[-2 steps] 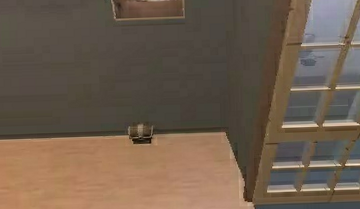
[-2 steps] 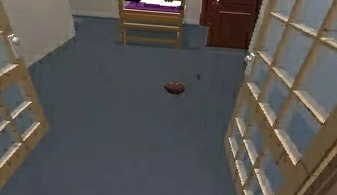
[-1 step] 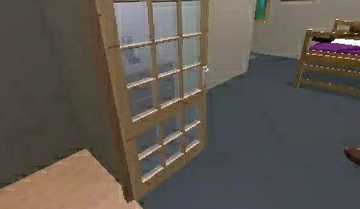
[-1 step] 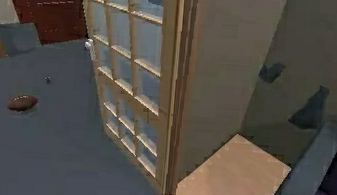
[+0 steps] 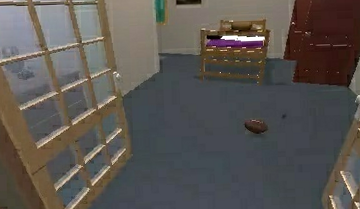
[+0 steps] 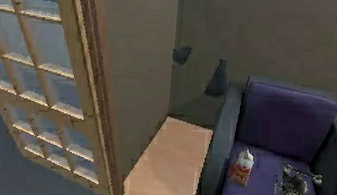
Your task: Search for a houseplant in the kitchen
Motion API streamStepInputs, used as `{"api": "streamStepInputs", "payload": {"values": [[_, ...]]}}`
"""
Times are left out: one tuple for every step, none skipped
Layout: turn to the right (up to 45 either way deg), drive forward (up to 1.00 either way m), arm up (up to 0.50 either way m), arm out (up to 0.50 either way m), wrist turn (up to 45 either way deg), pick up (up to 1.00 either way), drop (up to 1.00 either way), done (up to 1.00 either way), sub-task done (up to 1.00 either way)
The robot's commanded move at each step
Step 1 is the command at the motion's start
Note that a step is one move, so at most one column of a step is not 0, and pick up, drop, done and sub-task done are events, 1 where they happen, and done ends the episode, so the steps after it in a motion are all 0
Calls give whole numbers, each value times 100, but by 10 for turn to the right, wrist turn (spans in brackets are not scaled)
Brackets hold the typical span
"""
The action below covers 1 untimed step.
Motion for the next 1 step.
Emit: {"api": "streamStepInputs", "payload": {"values": [[0,100,0,0,0,0,0,0,0]]}}
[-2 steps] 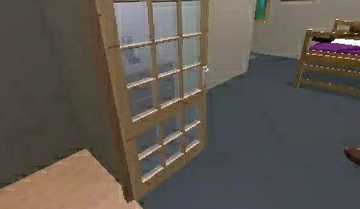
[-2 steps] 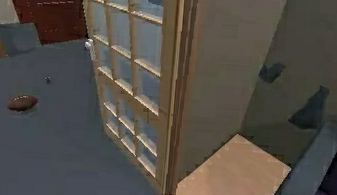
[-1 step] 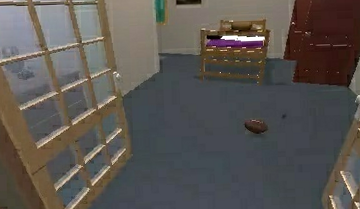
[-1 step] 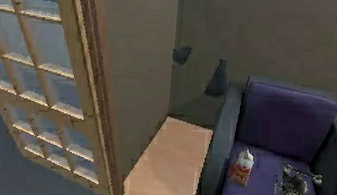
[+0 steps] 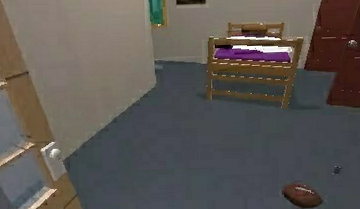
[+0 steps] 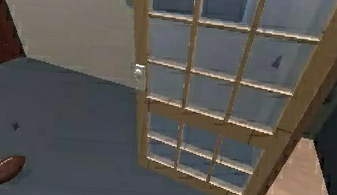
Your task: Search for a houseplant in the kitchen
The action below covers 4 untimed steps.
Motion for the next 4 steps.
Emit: {"api": "streamStepInputs", "payload": {"values": [[0,100,0,0,0,0,0,0,0],[60,0,0,0,0,0,0,0,0],[0,20,0,0,0,0,0,0,0],[390,0,0,0,0,0,0,0,0]]}}
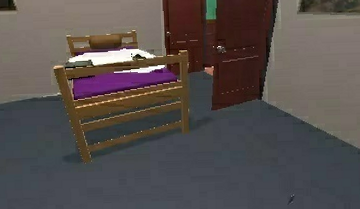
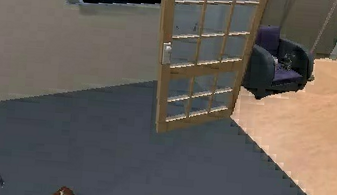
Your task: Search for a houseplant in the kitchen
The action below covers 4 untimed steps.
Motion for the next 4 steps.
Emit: {"api": "streamStepInputs", "payload": {"values": [[30,0,0,0,0,0,0,0,0],[0,45,0,0,0,0,0,0,0],[210,0,0,0,0,0,0,0,0],[0,100,0,0,0,0,0,0,0]]}}
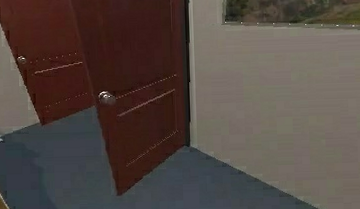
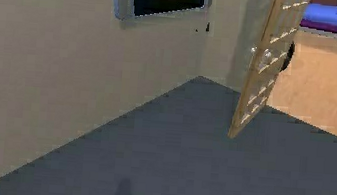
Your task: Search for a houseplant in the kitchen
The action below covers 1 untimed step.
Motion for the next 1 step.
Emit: {"api": "streamStepInputs", "payload": {"values": [[180,0,0,0,0,0,0,0,0]]}}
